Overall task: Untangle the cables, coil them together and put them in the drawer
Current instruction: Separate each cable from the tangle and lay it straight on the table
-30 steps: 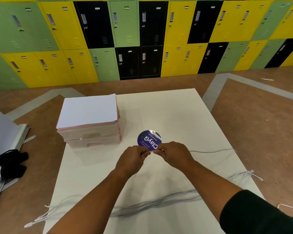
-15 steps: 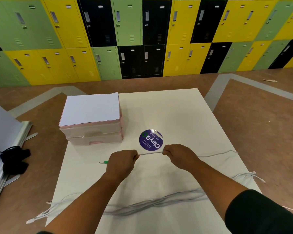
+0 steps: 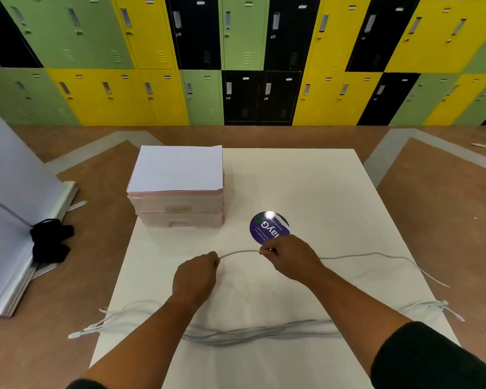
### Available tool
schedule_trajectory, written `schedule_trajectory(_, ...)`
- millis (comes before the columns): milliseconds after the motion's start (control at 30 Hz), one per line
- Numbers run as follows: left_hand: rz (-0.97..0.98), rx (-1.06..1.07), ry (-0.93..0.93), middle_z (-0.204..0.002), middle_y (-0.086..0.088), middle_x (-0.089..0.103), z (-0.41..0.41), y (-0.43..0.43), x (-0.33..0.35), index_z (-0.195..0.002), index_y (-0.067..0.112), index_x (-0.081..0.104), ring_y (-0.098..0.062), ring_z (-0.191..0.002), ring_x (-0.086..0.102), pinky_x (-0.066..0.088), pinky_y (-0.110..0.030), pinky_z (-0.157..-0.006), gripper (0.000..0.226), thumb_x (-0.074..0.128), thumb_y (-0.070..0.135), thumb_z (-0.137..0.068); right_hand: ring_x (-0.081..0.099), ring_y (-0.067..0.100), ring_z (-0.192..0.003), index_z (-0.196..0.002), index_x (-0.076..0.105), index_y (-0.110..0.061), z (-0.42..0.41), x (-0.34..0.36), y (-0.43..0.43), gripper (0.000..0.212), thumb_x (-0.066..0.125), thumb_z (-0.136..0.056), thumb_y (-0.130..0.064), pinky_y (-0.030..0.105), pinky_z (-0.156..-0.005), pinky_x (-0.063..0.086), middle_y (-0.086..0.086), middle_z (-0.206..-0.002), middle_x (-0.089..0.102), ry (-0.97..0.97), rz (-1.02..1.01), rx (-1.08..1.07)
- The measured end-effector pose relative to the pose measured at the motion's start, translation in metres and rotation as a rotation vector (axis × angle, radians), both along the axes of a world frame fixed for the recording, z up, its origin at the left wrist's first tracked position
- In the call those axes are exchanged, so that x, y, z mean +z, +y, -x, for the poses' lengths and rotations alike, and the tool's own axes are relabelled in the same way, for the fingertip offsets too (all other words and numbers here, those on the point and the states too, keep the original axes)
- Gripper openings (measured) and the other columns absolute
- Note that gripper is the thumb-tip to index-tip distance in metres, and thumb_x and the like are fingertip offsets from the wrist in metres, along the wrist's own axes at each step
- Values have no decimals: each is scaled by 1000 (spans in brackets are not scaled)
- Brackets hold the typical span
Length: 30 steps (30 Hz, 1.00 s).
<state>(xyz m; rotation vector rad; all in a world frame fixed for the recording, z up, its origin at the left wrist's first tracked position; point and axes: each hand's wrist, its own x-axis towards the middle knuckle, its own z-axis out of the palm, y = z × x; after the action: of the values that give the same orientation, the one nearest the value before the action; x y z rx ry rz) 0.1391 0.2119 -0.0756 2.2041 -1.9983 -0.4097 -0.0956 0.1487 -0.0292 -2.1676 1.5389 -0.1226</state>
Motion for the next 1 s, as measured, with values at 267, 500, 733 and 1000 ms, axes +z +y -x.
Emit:
schedule_trajectory(267, 131, -30, -120, -73, 3, 68, -36, 7, -4, -85, 26, 63, -23, -64, 61, 32, -29, -53, 22, 50, 37, -100, 62, 11, -84, -105, 71, -34, -22, -5, 5, 22, 52, -99, -42, 31, -77, 52, -12, -90, 70, -41, -74, 15)
schedule_trajectory(500, 127, -4, -240, -70, -5, 59, -70, 20, -21, -75, 22, 74, -30, -69, 57, 35, -34, -60, 23, 68, 38, -90, 64, 15, -86, -105, 70, -30, -54, -10, 15, 23, 49, -99, -39, 33, -75, 52, -8, -93, 71, -25, -99, 138)
schedule_trajectory(733, 65, 71, -53, -114, -8, 60, -76, 30, -35, -117, 19, 71, -32, -100, 56, 46, -42, -80, 26, 55, 22, -97, 64, 18, -89, -105, 70, -29, -76, -17, 19, 22, 50, -99, -36, 33, -78, 52, -6, -98, 72, 13, -73, 167)
schedule_trajectory(1000, 96, -207, 125, -113, 2, 61, -25, 21, -15, -123, 24, 60, -20, -105, 59, 36, -41, -106, 30, 41, 34, -102, 62, 18, -81, -99, 68, -26, -93, -18, 24, 25, 46, -100, -39, 37, -74, 52, -4, -89, 70, -31, -77, 188)
